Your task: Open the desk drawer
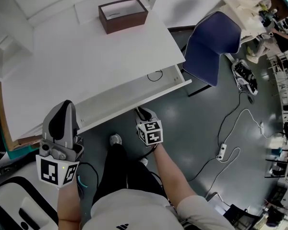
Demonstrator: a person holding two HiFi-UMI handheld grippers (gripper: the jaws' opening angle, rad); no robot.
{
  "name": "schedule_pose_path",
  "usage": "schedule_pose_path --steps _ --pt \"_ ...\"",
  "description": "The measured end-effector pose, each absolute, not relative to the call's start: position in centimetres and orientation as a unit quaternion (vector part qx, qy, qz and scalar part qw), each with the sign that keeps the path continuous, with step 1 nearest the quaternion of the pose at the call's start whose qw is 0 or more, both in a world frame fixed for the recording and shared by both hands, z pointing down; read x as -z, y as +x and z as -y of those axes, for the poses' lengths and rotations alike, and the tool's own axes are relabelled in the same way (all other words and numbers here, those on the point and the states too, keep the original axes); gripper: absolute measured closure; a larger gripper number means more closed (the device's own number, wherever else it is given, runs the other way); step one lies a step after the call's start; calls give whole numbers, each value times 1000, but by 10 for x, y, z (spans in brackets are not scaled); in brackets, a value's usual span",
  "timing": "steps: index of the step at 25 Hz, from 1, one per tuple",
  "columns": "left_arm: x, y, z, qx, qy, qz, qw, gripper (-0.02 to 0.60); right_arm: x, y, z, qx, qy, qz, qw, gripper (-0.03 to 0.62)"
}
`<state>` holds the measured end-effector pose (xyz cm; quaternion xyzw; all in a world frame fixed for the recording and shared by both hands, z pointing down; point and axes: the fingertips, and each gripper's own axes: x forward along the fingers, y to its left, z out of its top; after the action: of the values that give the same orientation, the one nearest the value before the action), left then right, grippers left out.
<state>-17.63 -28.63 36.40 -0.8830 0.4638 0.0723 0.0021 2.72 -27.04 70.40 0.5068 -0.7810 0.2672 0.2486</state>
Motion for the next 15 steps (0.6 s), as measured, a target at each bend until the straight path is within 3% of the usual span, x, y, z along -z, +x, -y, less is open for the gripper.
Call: schedule_pose_path --steps 15 --pt "-353 -168 251 -81 -877 -474 10 577 -704 40 230 -267 501 783 255 522"
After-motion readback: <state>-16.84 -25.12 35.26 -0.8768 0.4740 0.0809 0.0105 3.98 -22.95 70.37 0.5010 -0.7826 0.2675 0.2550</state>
